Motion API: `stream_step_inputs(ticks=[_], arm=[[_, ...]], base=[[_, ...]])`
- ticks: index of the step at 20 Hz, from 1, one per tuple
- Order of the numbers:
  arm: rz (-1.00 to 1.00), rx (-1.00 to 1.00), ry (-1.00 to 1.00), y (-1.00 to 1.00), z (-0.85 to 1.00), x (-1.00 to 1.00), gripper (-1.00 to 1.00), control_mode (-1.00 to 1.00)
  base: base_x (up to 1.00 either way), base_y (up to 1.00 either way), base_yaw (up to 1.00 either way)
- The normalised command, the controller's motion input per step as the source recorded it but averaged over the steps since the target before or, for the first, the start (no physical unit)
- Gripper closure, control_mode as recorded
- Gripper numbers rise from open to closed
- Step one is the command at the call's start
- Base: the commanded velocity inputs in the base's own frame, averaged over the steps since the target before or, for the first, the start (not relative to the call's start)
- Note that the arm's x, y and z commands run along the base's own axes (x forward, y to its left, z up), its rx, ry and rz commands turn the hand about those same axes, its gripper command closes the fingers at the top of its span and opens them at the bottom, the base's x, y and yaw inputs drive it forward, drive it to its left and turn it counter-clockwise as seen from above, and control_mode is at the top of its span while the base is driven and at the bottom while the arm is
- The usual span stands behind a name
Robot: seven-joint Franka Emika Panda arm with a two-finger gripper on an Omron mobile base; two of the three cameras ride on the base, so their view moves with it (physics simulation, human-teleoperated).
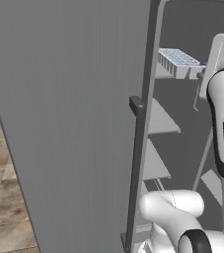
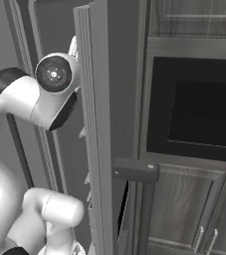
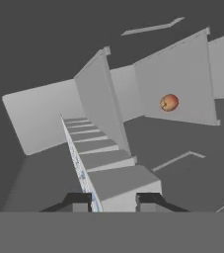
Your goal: Open the freezer door, pick up the ice cube tray from the freezer, and place it on the dining counter.
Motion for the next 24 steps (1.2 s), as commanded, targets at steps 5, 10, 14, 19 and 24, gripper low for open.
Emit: stream_step_inputs(ticks=[5, 10, 14, 19, 24], arm=[[0.00, 0.00, 0.00, 0.18, -0.15, -1.00, 1.00, -1.00], [0.00, 0.00, 0.00, 0.24, -0.13, -1.00, 1.00, -1.00], [0.00, -0.01, 0.00, 0.38, -0.07, -0.99, 1.00, -1.00], [0.00, 0.00, 0.03, 0.26, 0.00, -0.71, 1.00, -1.00], [0.00, 0.00, 0.02, 0.08, 0.00, -0.33, 1.00, 1.00]], base=[[0.00, 0.00, 0.00], [0.00, 0.00, 0.00], [0.00, 0.00, 0.00], [0.00, 0.00, 0.00], [-0.07, 0.00, 0.00]])
